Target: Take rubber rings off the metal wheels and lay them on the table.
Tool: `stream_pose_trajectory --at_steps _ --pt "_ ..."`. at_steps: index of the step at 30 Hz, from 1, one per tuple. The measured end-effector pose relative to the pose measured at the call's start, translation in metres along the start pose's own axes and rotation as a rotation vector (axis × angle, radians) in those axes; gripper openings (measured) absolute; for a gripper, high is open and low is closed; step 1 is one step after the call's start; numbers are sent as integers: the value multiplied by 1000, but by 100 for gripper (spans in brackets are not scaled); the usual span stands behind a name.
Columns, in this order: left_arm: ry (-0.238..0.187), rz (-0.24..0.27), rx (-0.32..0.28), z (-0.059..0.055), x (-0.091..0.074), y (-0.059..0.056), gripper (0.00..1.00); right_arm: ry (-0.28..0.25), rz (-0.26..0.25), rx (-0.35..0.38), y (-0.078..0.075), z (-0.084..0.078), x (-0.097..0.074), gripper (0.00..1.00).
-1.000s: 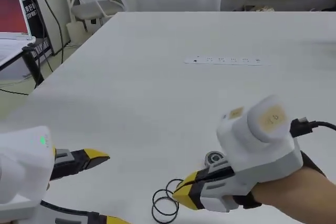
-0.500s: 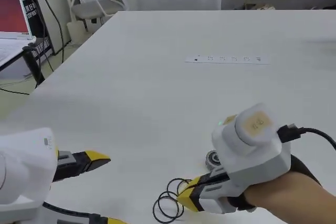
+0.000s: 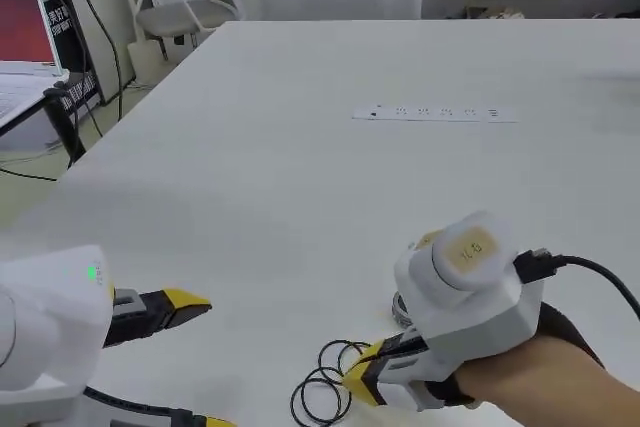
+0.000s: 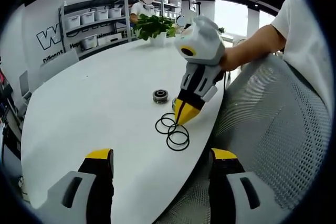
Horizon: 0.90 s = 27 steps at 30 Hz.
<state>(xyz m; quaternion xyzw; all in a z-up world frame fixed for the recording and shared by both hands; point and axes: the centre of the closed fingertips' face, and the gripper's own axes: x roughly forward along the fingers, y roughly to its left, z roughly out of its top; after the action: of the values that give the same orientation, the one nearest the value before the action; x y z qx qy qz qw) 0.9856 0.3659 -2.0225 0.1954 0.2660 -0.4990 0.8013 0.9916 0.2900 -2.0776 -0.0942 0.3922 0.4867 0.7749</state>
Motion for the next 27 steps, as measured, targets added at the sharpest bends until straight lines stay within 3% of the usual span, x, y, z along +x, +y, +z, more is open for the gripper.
stream_pose_trajectory --at_steps 14,27 --pt "2 -1 1 0 0 0 72 -1 -33 -14 -9 -2 -1 0" --pt "1 -3 1 0 0 0 71 -36 -59 7 -20 6 -10 3"
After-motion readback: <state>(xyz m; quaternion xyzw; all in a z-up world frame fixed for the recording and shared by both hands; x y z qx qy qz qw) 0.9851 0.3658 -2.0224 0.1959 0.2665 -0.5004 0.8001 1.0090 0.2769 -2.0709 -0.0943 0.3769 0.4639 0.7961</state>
